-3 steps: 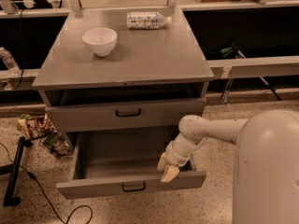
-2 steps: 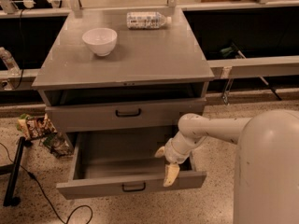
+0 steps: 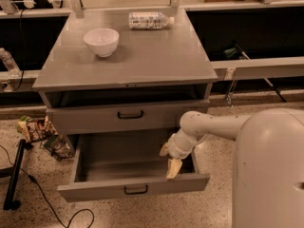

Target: Open middle drawer

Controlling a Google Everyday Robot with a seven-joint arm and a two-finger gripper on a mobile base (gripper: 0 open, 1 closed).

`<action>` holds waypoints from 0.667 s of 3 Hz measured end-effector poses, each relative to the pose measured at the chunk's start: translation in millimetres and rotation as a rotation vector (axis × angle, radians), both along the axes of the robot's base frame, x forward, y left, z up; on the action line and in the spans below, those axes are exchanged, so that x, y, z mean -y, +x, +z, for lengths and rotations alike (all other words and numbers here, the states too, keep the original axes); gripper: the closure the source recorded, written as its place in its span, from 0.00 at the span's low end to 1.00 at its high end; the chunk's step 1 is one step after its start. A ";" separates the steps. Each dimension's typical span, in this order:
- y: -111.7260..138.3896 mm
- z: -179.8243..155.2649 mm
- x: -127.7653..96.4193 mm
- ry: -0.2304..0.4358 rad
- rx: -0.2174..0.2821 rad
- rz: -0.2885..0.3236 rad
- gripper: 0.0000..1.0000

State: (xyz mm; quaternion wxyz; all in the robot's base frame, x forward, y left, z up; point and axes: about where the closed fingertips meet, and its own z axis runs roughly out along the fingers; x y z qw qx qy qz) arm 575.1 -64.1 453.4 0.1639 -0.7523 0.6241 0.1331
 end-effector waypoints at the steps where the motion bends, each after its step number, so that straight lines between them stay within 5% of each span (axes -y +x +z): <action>1: 15.9 4.2 4.7 -0.023 0.042 -0.009 0.69; 2: 26.4 7.6 14.6 -0.047 0.079 -0.036 0.99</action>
Offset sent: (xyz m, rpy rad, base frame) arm 0.0443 -0.0293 0.0225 -0.0873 -0.1307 -0.0634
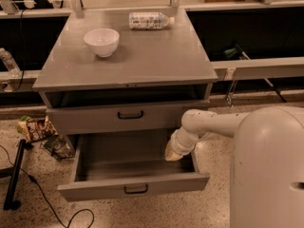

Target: Open middle drawer

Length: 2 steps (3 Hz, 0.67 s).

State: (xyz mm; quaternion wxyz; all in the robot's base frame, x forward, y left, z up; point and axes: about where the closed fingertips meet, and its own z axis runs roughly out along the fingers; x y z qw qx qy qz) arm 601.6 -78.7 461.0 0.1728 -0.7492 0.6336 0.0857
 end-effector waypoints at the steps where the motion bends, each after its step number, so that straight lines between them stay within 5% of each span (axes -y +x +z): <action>1: -4.9 -8.3 -5.0 0.022 -0.005 -0.008 1.00; 2: -32.4 -31.2 -18.7 0.081 -0.042 -0.025 1.00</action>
Offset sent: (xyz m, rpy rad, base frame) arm -0.0713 0.0369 -0.0619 0.1699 0.0922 -0.0542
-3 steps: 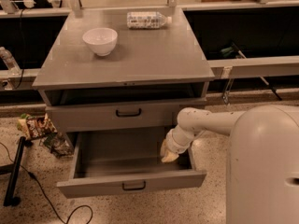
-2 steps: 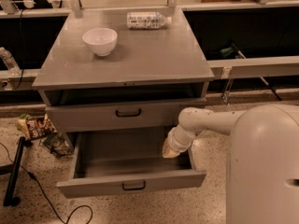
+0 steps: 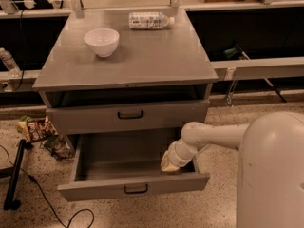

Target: Open middle drawer

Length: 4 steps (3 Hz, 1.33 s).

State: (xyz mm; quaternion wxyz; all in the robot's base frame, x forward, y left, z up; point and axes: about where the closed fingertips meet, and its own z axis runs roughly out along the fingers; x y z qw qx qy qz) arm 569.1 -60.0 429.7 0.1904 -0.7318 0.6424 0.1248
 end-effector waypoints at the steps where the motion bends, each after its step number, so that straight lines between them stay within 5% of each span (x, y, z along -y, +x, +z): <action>1: -19.6 -9.9 -8.3 0.039 -0.019 0.007 1.00; 4: -74.8 14.8 10.6 0.045 -0.136 0.065 1.00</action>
Offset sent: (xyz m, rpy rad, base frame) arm -0.0656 0.0020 -0.0054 0.0669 0.0986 0.0338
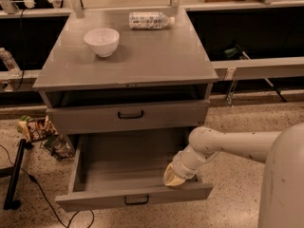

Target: Open middle drawer

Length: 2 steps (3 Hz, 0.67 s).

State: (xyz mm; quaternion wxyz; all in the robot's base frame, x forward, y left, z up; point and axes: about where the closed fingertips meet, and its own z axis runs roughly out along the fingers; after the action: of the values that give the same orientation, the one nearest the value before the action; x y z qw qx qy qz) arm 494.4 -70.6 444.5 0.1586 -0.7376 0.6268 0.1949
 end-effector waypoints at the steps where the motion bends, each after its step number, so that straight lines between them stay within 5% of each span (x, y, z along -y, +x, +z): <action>1: 14.2 10.3 6.1 0.012 0.051 -0.044 1.00; 2: 43.0 27.5 30.4 -0.017 0.145 -0.105 1.00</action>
Offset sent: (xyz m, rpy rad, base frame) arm 0.0846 -0.0691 0.0567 -0.0637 -0.2798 -0.1901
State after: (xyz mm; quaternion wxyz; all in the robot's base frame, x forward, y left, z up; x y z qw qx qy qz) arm 537.3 -101.0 472.0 0.2071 -0.7172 0.6531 0.1272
